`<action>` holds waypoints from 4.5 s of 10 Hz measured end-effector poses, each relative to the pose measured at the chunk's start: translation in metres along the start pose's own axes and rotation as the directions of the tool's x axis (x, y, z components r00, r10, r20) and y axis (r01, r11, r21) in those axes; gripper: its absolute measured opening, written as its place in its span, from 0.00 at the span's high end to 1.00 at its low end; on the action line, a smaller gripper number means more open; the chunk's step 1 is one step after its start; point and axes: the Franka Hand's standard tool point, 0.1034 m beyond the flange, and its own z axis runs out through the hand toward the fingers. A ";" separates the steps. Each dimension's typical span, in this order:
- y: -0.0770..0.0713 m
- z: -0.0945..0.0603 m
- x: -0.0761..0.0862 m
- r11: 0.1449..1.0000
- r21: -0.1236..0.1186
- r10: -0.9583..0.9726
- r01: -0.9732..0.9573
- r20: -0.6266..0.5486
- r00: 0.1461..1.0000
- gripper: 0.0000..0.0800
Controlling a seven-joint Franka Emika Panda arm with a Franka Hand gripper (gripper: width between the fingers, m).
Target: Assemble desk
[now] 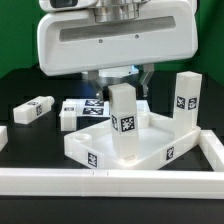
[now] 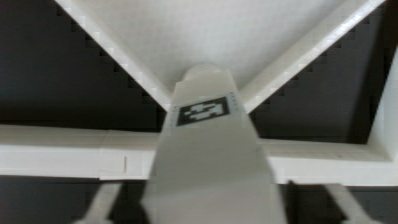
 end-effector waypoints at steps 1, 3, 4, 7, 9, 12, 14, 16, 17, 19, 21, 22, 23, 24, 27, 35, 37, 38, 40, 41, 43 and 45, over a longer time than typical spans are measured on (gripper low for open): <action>0.000 0.000 0.000 1.000 0.000 0.000 0.000 0.000 1.000 0.64; 0.000 0.000 0.000 1.000 0.000 0.027 -0.027 0.000 1.000 0.64; 0.001 0.000 0.000 0.998 0.002 0.058 -0.058 0.000 0.998 0.64; 0.001 0.000 0.000 0.943 0.003 0.332 -0.332 0.000 0.943 0.64; -0.001 0.001 0.000 0.842 0.003 0.540 -0.540 0.002 0.842 0.64; -0.011 0.002 0.001 0.628 0.002 0.778 -0.778 0.002 0.628 0.64; -0.013 0.002 0.002 0.454 0.005 0.891 -0.891 -0.001 0.454 0.64; -0.020 0.003 0.003 0.320 0.003 0.947 -0.947 0.001 0.320 0.64; -0.021 0.003 0.003 0.235 0.004 0.972 -0.972 0.003 0.235 0.64; -0.022 0.003 0.003 0.190 0.004 0.982 -0.982 0.003 0.190 0.64; -0.022 0.004 0.003 0.201 0.004 0.979 -0.979 0.003 0.201 0.38; -0.022 0.004 0.003 0.242 0.004 0.970 -0.970 0.003 0.242 0.38; -0.022 0.003 0.003 0.293 0.005 0.956 -0.956 0.002 0.293 0.22; -0.023 0.003 0.003 0.353 0.005 0.936 -0.936 0.002 0.353 0.20; -0.030 0.005 0.004 0.640 0.003 0.769 -0.769 0.000 0.640 0.19; -0.035 0.006 0.008 0.980 -0.027 0.195 -0.196 -0.027 0.980 0.19; -0.032 0.006 0.009 0.997 -0.042 0.069 -0.071 -0.037 0.997 0.19; -0.032 0.007 0.008 0.997 -0.042 0.060 -0.061 -0.035 0.998 0.20; -0.032 0.007 0.008 0.997 -0.042 0.065 -0.067 -0.035 0.997 0.42; -0.032 0.007 0.008 0.997 -0.042 0.065 -0.067 -0.035 0.997 0.64; -0.032 0.007 0.008 0.997 -0.042 0.066 -0.068 -0.035 0.997 0.64; -0.032 0.007 0.008 0.993 -0.039 0.109 -0.111 -0.037 0.993 0.64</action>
Offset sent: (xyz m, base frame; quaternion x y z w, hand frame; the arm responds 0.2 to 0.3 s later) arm 0.0000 0.0000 0.0000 0.0000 0.0000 0.0000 1.0000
